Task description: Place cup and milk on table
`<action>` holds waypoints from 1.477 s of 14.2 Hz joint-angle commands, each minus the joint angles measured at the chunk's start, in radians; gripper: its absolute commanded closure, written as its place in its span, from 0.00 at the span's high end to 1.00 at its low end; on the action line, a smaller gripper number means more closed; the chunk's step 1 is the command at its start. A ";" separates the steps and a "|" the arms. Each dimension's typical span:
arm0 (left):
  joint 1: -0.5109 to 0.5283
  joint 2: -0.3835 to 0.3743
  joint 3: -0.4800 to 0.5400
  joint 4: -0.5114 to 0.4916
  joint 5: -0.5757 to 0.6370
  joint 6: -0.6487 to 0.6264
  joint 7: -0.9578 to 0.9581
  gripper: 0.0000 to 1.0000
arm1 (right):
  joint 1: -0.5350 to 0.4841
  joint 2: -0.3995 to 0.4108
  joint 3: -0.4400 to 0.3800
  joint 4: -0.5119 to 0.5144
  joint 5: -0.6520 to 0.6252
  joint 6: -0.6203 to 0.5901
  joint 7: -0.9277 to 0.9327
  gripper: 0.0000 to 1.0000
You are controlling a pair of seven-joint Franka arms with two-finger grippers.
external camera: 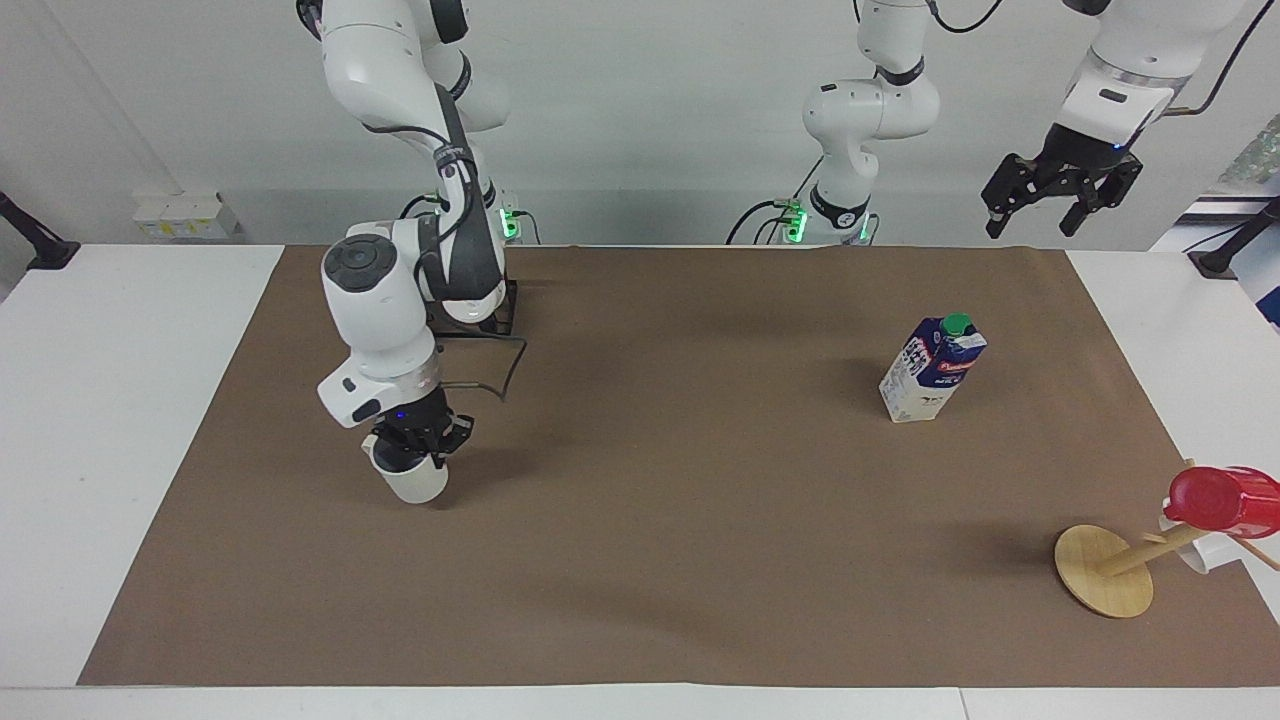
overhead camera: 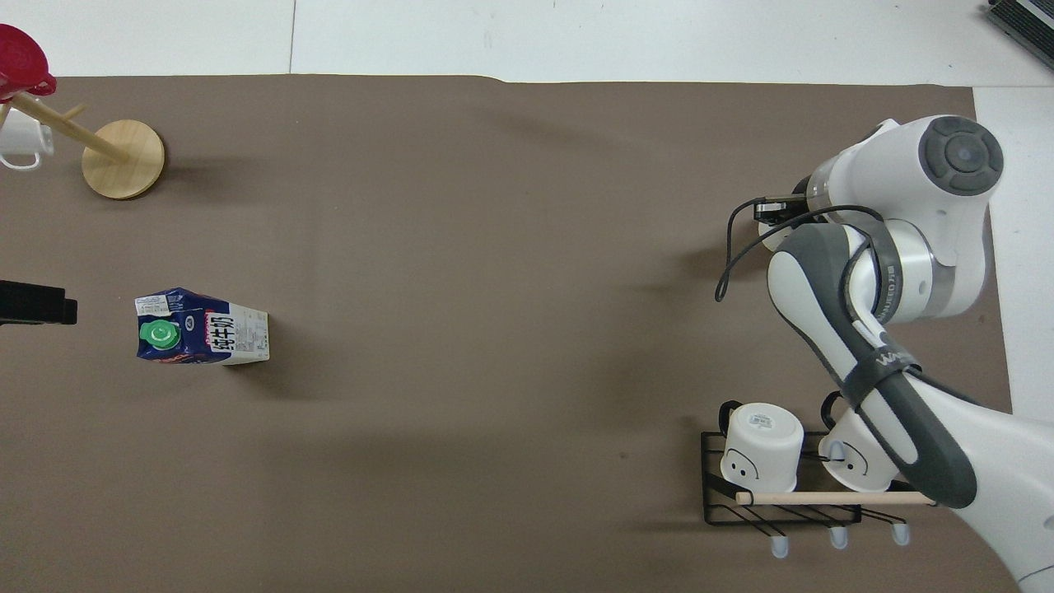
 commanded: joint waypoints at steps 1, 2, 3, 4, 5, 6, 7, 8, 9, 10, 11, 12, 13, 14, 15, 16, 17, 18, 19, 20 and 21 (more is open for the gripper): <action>-0.013 -0.012 0.010 -0.026 0.005 -0.005 0.003 1.00 | 0.088 -0.004 0.000 0.038 -0.041 -0.058 0.162 0.00; -0.015 -0.012 0.010 -0.046 0.005 0.004 0.001 1.00 | 0.124 -0.004 0.000 0.053 -0.043 -0.077 0.216 0.00; -0.016 -0.012 0.010 -0.070 0.005 0.026 0.001 1.00 | 0.164 -0.002 0.000 0.076 -0.041 -0.104 0.256 0.00; -0.016 -0.018 0.010 -0.104 0.005 0.052 0.001 1.00 | 0.198 0.001 0.000 0.097 -0.040 -0.130 0.296 0.00; -0.016 -0.026 0.010 -0.145 0.005 0.087 0.001 1.00 | 0.227 0.006 0.000 0.123 -0.038 -0.150 0.337 0.00; -0.016 -0.030 0.010 -0.187 0.005 0.125 0.001 1.00 | 0.244 0.010 0.001 0.140 -0.040 -0.158 0.371 0.00; -0.018 -0.032 0.010 -0.233 0.005 0.174 0.000 1.00 | 0.276 0.025 0.000 0.153 -0.040 -0.160 0.409 0.00; -0.018 -0.030 0.009 -0.277 0.005 0.229 0.000 1.00 | 0.310 0.048 0.000 0.166 -0.043 -0.161 0.464 0.00; -0.018 -0.023 0.010 -0.320 0.005 0.288 0.000 1.00 | 0.345 0.084 -0.002 0.198 -0.045 -0.164 0.533 0.00; -0.018 -0.017 0.010 -0.360 0.005 0.343 0.001 1.00 | 0.376 0.123 -0.002 0.246 -0.049 -0.175 0.586 0.00; -0.018 -0.009 0.010 -0.392 0.005 0.389 0.000 1.00 | 0.402 0.166 -0.002 0.304 -0.052 -0.203 0.616 0.00; -0.018 -0.004 0.010 -0.417 0.005 0.423 0.001 1.00 | 0.437 0.206 -0.002 0.367 -0.052 -0.226 0.644 0.00; -0.018 0.008 0.009 -0.435 0.005 0.455 -0.002 1.00 | 0.456 0.228 -0.002 0.396 -0.051 -0.235 0.675 0.00; -0.033 0.011 0.010 -0.452 0.005 0.480 -0.008 1.00 | 0.459 0.230 0.001 0.395 -0.051 -0.234 0.690 0.00; -0.042 0.012 0.010 -0.460 0.005 0.489 -0.010 1.00 | 0.476 0.239 0.001 0.392 -0.051 -0.229 0.698 0.00; -0.042 0.012 0.010 -0.460 0.005 0.489 -0.011 1.00 | 0.487 0.257 0.001 0.394 -0.049 -0.217 0.718 0.00; -0.044 0.012 0.010 -0.460 0.005 0.491 -0.011 1.00 | 0.488 0.265 0.001 0.394 -0.048 -0.206 0.736 0.00; -0.044 0.012 0.010 -0.460 0.005 0.495 -0.010 1.00 | 0.490 0.269 0.003 0.391 -0.045 -0.200 0.739 0.00; -0.044 0.016 0.010 -0.460 0.005 0.497 -0.010 1.00 | 0.493 0.279 0.003 0.391 -0.041 -0.197 0.741 0.00; -0.044 0.031 0.010 -0.462 0.005 0.511 -0.010 1.00 | 0.494 0.279 0.003 0.383 -0.034 -0.180 0.743 0.00; -0.045 0.046 0.010 -0.462 0.005 0.526 -0.011 1.00 | 0.494 0.273 0.005 0.372 -0.023 -0.159 0.743 0.00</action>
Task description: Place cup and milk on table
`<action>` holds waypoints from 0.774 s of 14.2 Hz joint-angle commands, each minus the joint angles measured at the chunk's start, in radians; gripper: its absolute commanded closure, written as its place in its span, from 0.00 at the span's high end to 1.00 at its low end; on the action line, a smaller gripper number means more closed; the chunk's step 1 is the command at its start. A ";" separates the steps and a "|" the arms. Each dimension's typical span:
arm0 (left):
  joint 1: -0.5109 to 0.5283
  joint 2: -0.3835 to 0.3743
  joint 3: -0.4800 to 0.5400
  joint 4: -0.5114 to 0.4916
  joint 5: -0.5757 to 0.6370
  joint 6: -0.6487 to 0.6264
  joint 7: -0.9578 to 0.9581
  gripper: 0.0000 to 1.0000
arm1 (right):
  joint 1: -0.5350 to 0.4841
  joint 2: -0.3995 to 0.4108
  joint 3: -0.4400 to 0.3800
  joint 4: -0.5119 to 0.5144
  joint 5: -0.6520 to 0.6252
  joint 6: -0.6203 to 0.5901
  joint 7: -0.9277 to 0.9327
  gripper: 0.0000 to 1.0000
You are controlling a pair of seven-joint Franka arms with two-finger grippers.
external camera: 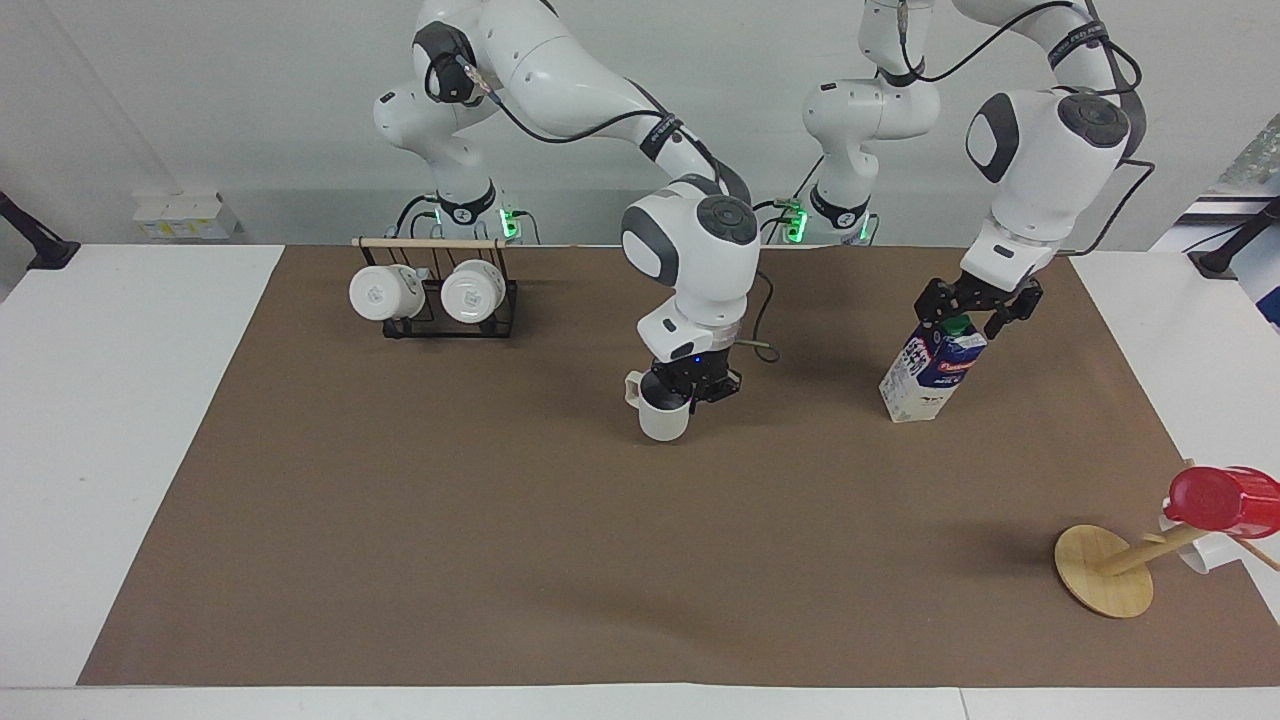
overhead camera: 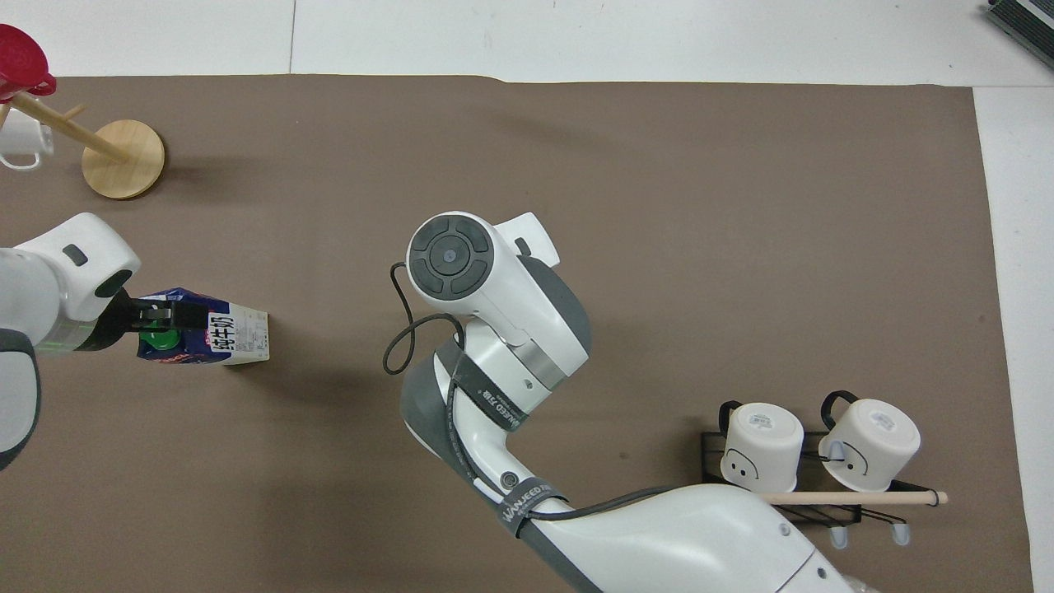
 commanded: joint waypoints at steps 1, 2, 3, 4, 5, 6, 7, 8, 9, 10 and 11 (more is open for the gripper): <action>-0.018 0.019 0.013 -0.018 0.005 0.048 -0.009 1.00 | 0.000 0.010 0.003 0.008 0.008 0.030 0.025 0.00; -0.018 0.019 0.013 -0.018 0.005 0.048 -0.007 1.00 | -0.003 0.010 0.005 -0.003 0.014 0.038 0.027 0.00; -0.018 0.019 0.013 -0.018 0.005 0.045 -0.007 1.00 | -0.003 0.010 0.005 -0.023 0.035 0.059 0.025 0.00; -0.018 0.019 0.013 -0.018 0.005 0.042 -0.009 0.99 | -0.003 0.002 0.005 -0.051 0.047 0.087 0.025 0.00; -0.018 0.019 0.013 -0.018 0.005 0.040 -0.007 0.91 | -0.003 -0.001 0.005 -0.061 0.047 0.098 0.024 0.01; -0.018 0.019 0.013 -0.018 0.005 0.039 -0.007 0.85 | -0.004 -0.001 0.005 -0.060 0.046 0.096 0.022 0.21; -0.015 0.019 0.013 -0.018 0.005 0.039 -0.007 0.78 | -0.007 -0.001 0.005 -0.057 0.047 0.092 0.022 0.44; -0.015 0.019 0.013 -0.018 0.005 0.039 -0.006 0.74 | -0.007 -0.002 0.005 -0.055 0.047 0.087 0.022 0.49; -0.015 0.019 0.013 -0.018 0.005 0.037 -0.007 0.71 | -0.003 -0.002 0.005 -0.055 0.049 0.084 0.024 0.62; -0.015 0.019 0.013 -0.018 0.005 0.037 -0.006 0.68 | 0.000 -0.004 0.006 -0.051 0.044 0.069 0.025 0.79; -0.016 0.019 0.013 -0.017 0.005 0.036 -0.007 0.63 | 0.000 -0.004 0.005 -0.040 0.040 0.055 0.027 1.00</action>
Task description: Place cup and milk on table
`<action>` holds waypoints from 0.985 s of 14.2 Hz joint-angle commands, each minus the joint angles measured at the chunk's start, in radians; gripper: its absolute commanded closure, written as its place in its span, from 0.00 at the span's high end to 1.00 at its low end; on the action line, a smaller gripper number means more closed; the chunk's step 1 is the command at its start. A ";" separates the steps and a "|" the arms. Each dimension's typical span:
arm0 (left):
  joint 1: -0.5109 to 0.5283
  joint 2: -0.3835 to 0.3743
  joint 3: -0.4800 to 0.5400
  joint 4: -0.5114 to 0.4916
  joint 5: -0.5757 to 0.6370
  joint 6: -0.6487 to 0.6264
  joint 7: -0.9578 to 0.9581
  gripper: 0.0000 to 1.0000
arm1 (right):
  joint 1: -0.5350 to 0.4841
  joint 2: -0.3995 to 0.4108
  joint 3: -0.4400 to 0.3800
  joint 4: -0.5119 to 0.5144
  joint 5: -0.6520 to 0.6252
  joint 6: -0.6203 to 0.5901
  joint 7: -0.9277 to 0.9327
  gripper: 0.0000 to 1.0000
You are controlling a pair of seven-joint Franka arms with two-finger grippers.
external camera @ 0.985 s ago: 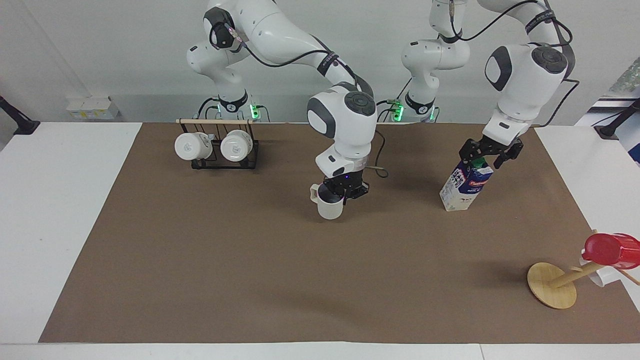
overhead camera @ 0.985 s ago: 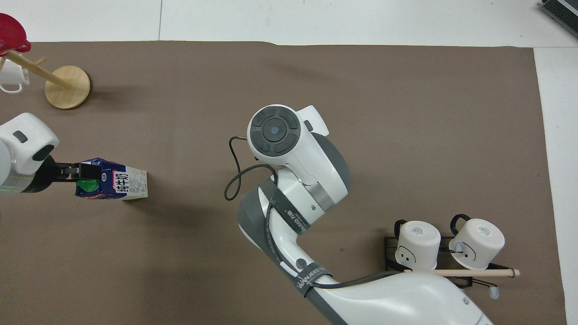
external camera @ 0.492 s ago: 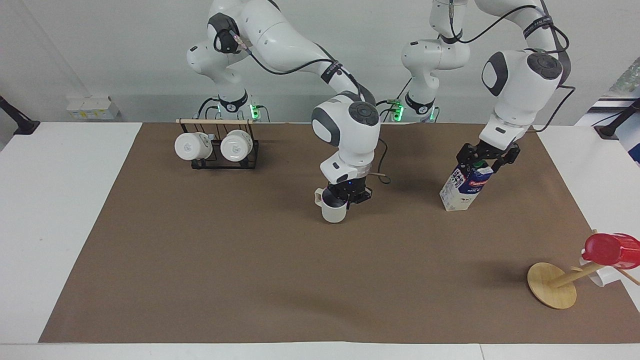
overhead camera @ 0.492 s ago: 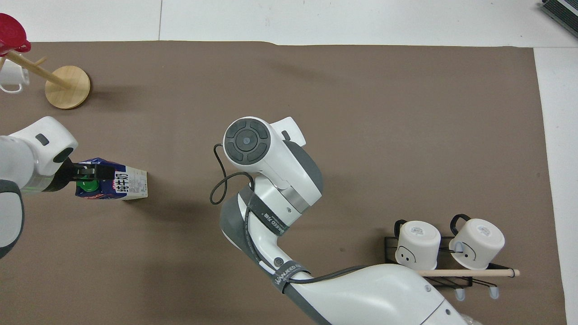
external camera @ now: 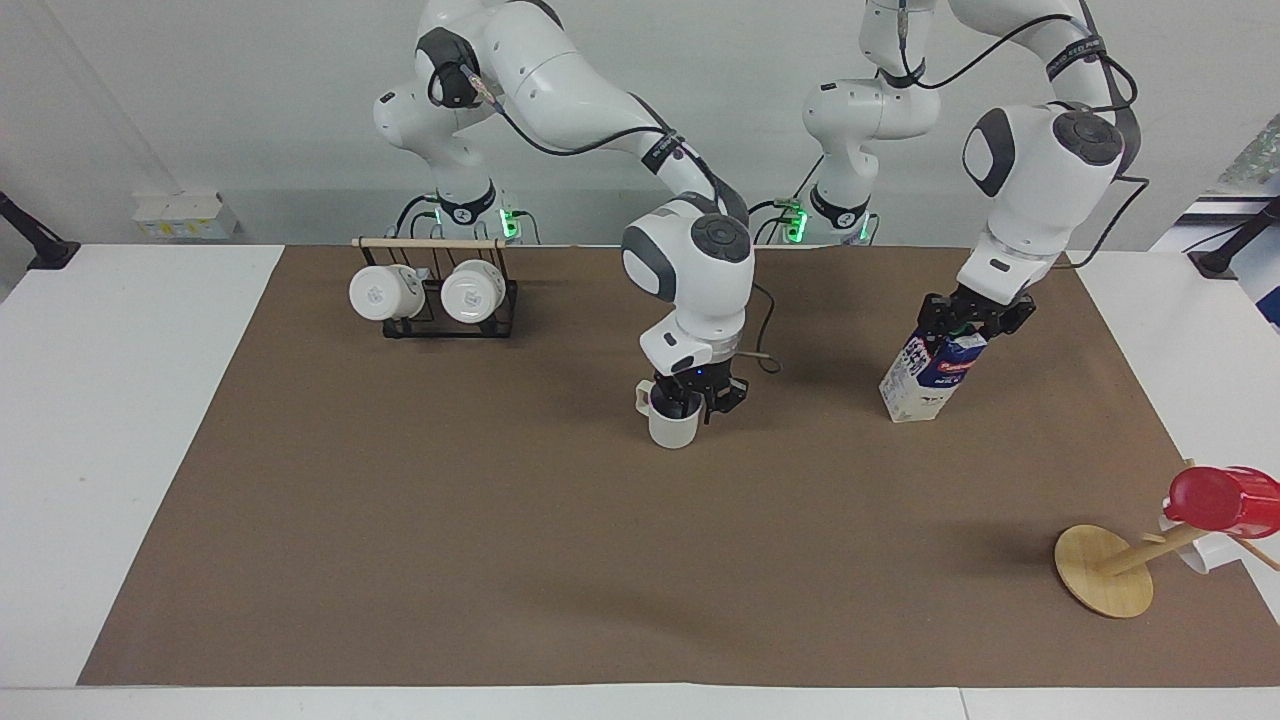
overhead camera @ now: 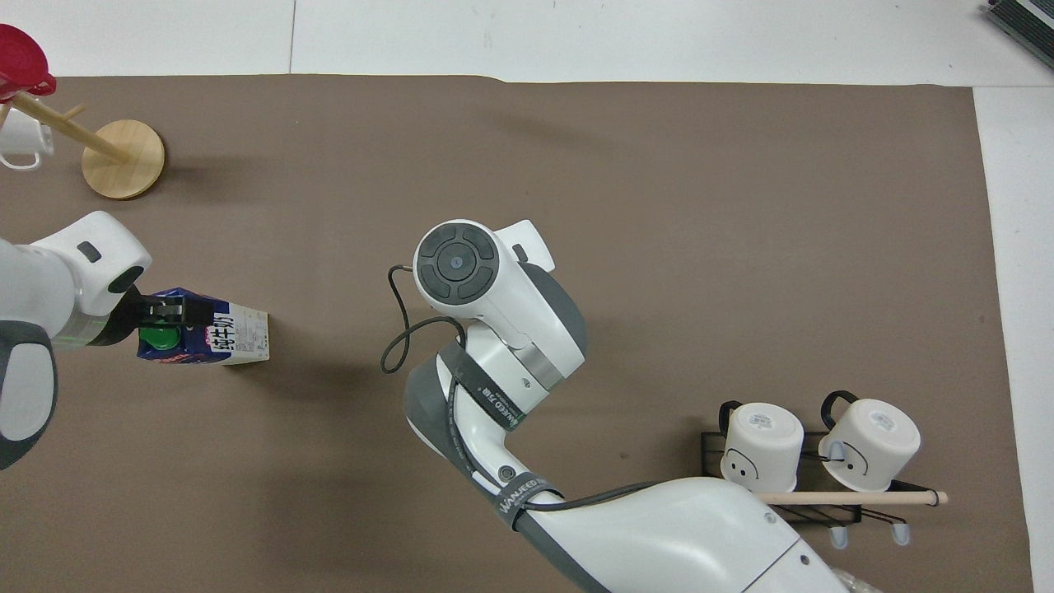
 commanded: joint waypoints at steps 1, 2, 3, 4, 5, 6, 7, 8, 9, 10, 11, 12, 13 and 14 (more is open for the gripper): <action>-0.016 -0.009 0.012 -0.015 0.005 0.012 -0.007 0.61 | -0.002 -0.016 0.005 -0.001 0.000 -0.015 0.025 1.00; -0.016 -0.009 0.012 -0.015 0.005 0.012 -0.007 0.60 | -0.008 -0.030 0.005 -0.001 0.000 -0.013 0.025 1.00; -0.016 -0.009 0.012 -0.015 0.005 0.010 -0.007 0.58 | -0.016 -0.061 0.002 -0.002 0.003 -0.017 0.023 1.00; -0.018 -0.009 0.012 -0.013 0.005 0.010 -0.009 0.56 | -0.019 -0.085 -0.006 -0.002 0.003 -0.018 0.023 1.00; -0.018 -0.009 0.012 -0.012 0.005 0.009 -0.009 0.53 | -0.025 -0.114 -0.009 -0.013 -0.001 -0.018 0.023 1.00; -0.018 -0.008 0.012 -0.009 0.005 0.007 -0.012 0.50 | -0.046 -0.143 -0.007 -0.019 -0.004 -0.026 0.015 1.00; -0.018 -0.005 0.012 -0.004 0.005 0.007 -0.021 0.50 | -0.080 -0.174 -0.006 -0.028 -0.004 -0.056 -0.001 1.00; -0.018 0.005 0.012 0.004 0.005 0.006 -0.025 0.50 | -0.106 -0.220 -0.006 -0.051 0.002 -0.079 -0.032 1.00; -0.019 0.005 0.012 0.010 0.005 0.004 -0.030 0.50 | -0.137 -0.268 -0.006 -0.088 0.005 -0.092 -0.072 1.00; -0.033 0.005 0.012 0.022 0.005 -0.004 -0.048 0.50 | -0.184 -0.326 -0.004 -0.144 0.008 -0.095 -0.119 1.00; -0.050 0.006 0.012 0.046 0.005 -0.028 -0.074 0.50 | -0.225 -0.376 -0.004 -0.198 0.008 -0.093 -0.173 1.00; -0.068 0.015 0.011 0.082 0.007 -0.062 -0.106 0.50 | -0.258 -0.413 -0.004 -0.235 0.008 -0.095 -0.225 1.00; -0.094 0.034 0.012 0.120 0.005 -0.094 -0.143 0.50 | -0.291 -0.444 -0.006 -0.261 0.008 -0.102 -0.270 1.00; -0.126 0.049 0.012 0.155 0.005 -0.115 -0.188 0.50 | -0.334 -0.475 -0.004 -0.278 0.008 -0.127 -0.320 1.00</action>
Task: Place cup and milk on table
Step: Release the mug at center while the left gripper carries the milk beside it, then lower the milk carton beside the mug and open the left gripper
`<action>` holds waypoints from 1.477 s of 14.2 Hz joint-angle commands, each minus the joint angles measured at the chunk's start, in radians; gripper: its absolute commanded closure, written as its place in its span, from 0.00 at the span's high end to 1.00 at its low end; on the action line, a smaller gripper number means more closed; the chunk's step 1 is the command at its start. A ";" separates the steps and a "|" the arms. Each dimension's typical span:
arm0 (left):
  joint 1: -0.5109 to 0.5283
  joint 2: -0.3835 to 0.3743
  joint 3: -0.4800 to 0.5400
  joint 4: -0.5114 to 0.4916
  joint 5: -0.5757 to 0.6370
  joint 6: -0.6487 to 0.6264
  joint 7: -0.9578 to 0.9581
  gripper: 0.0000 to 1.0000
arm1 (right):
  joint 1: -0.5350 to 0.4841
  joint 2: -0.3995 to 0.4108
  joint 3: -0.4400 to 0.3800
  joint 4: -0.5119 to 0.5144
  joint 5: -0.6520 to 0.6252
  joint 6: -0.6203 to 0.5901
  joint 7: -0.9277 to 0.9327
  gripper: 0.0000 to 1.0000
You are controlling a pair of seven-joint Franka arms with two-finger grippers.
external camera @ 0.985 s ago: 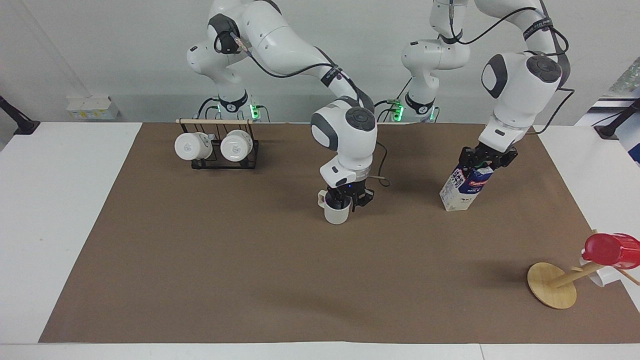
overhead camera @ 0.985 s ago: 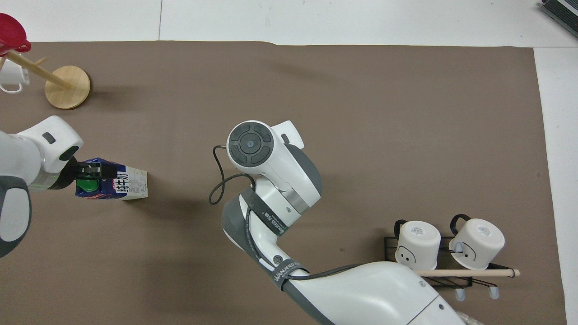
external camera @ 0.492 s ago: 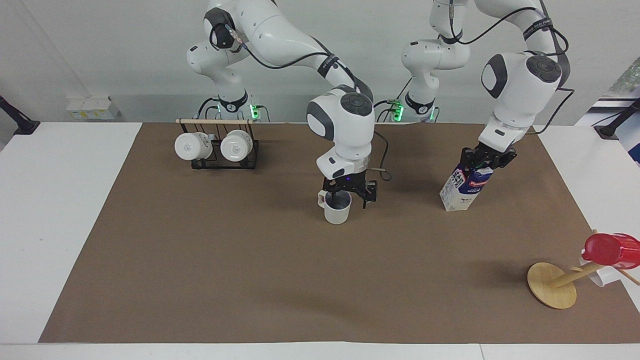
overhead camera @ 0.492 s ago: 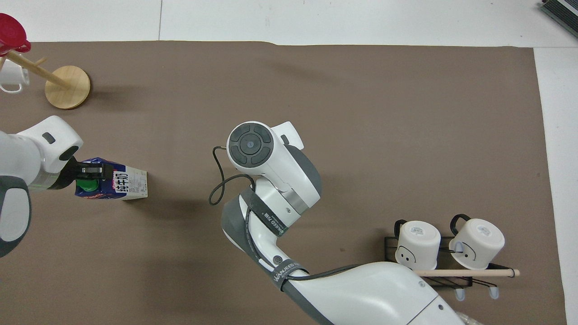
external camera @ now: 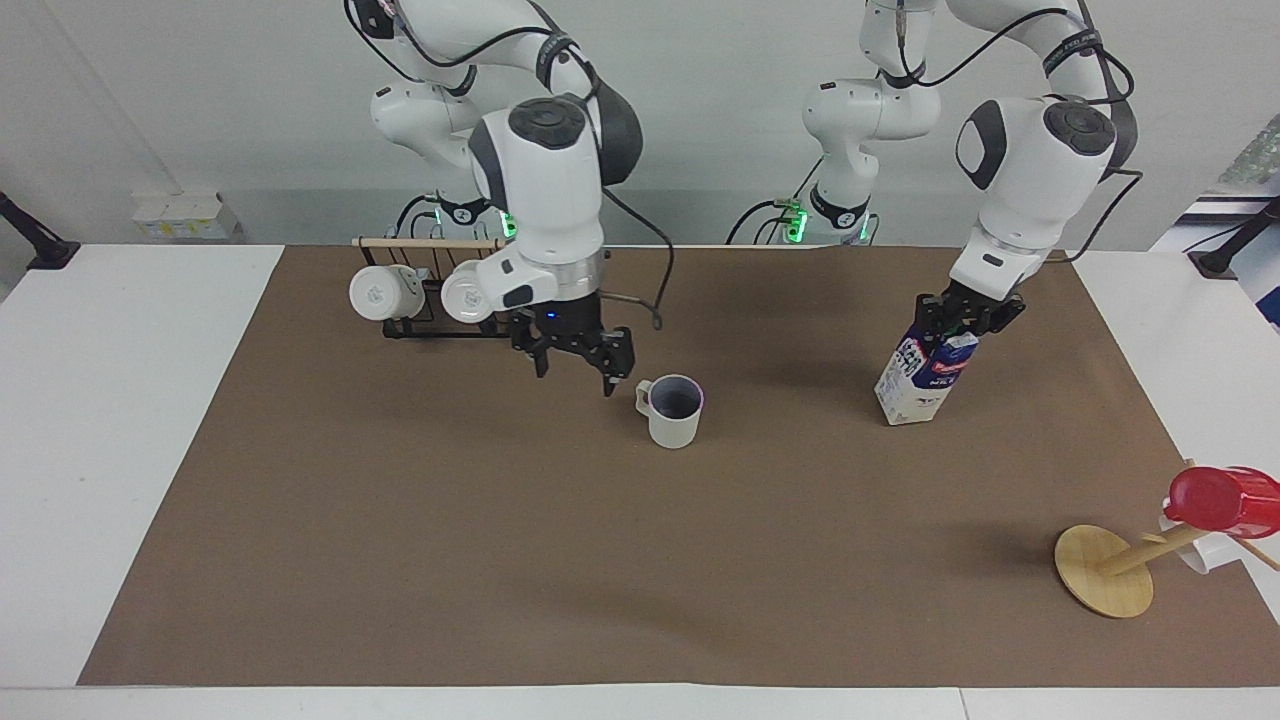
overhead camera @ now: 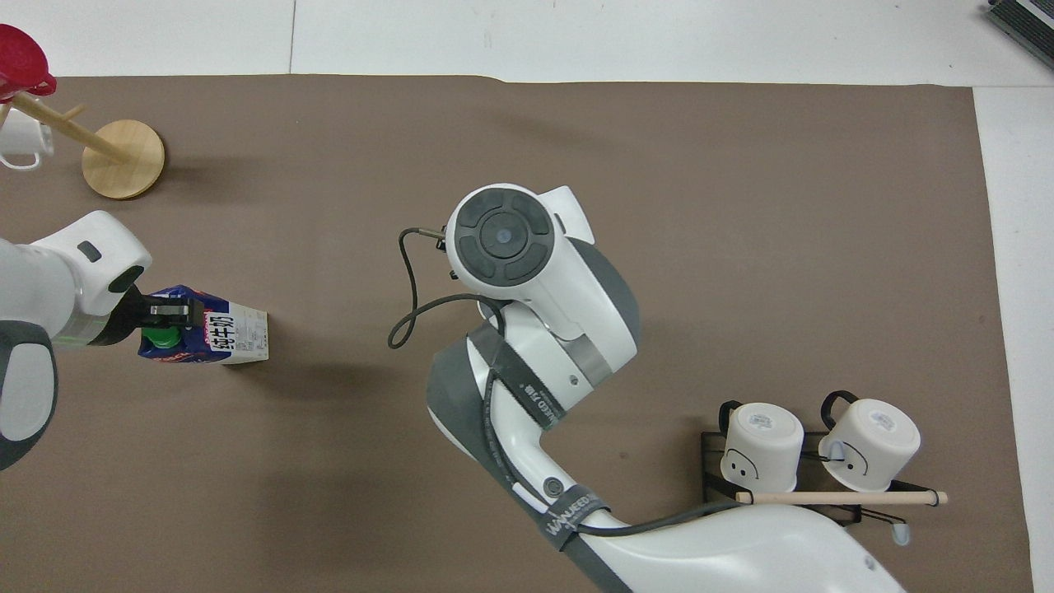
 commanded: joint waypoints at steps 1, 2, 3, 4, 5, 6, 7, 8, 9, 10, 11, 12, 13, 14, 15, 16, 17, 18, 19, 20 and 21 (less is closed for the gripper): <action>-0.093 0.064 0.013 0.125 0.006 -0.084 -0.116 0.50 | -0.095 -0.122 0.011 -0.116 0.008 -0.036 -0.132 1.00; -0.127 0.072 0.013 0.145 0.006 -0.091 -0.157 0.50 | -0.130 -0.151 0.011 -0.116 0.008 -0.074 -0.186 1.00; -0.153 0.075 0.012 0.148 0.004 -0.083 -0.195 0.50 | -0.159 -0.177 0.011 -0.114 0.008 -0.107 -0.238 1.00; -0.178 0.075 0.012 0.149 -0.015 -0.074 -0.223 0.48 | -0.190 -0.202 0.010 -0.110 0.008 -0.137 -0.286 1.00; -0.201 0.080 0.013 0.160 -0.041 -0.071 -0.237 0.47 | -0.218 -0.222 0.010 -0.099 0.008 -0.154 -0.330 1.00; -0.225 0.081 0.012 0.168 -0.051 -0.069 -0.259 0.47 | -0.239 -0.228 0.010 -0.061 0.008 -0.176 -0.367 1.00; -0.254 0.083 0.012 0.169 -0.052 -0.052 -0.289 0.47 | -0.249 -0.226 0.008 -0.006 0.005 -0.231 -0.378 1.00; -0.280 0.087 0.012 0.171 -0.056 -0.039 -0.308 0.47 | -0.253 -0.214 0.008 0.048 0.004 -0.283 -0.378 1.00; -0.305 0.102 0.012 0.183 -0.065 -0.037 -0.326 0.47 | -0.261 -0.214 0.008 0.067 0.002 -0.317 -0.378 1.00; -0.320 0.112 0.012 0.183 -0.065 -0.032 -0.341 0.47 | -0.267 -0.213 0.008 0.074 -0.005 -0.348 -0.381 1.00; -0.336 0.129 0.012 0.183 -0.065 -0.014 -0.358 0.47 | -0.279 -0.213 0.008 0.088 -0.001 -0.371 -0.398 1.00; -0.353 0.148 0.013 0.183 -0.063 0.003 -0.378 0.47 | -0.293 -0.214 0.008 0.104 0.005 -0.395 -0.429 1.00; -0.371 0.177 0.013 0.185 -0.057 0.030 -0.401 0.47 | -0.298 -0.216 0.008 0.107 0.005 -0.418 -0.453 1.00; -0.386 0.211 0.013 0.192 -0.054 0.066 -0.426 0.47 | -0.298 -0.228 0.008 0.105 0.008 -0.424 -0.472 1.00; -0.396 0.236 0.013 0.198 -0.052 0.086 -0.434 0.47 | -0.295 -0.240 0.008 0.089 0.008 -0.438 -0.487 1.00; -0.400 0.242 0.013 0.202 -0.052 0.093 -0.435 0.47 | -0.293 -0.260 0.008 0.061 0.008 -0.455 -0.501 1.00; -0.400 0.242 0.013 0.202 -0.052 0.089 -0.435 0.47 | -0.296 -0.272 0.007 0.041 0.008 -0.452 -0.524 1.00; -0.400 0.242 0.013 0.202 -0.052 0.087 -0.435 0.47 | -0.307 -0.272 0.007 0.036 0.008 -0.446 -0.559 1.00; -0.400 0.242 0.013 0.200 -0.052 0.087 -0.435 0.48 | -0.318 -0.272 0.007 0.036 0.008 -0.444 -0.587 1.00; -0.400 0.242 0.013 0.202 -0.052 0.087 -0.434 0.58 | -0.324 -0.272 0.007 0.035 0.008 -0.444 -0.596 1.00; -0.400 0.242 0.012 0.202 -0.052 0.092 -0.435 0.87 | -0.333 -0.274 0.008 0.035 0.008 -0.444 -0.601 1.00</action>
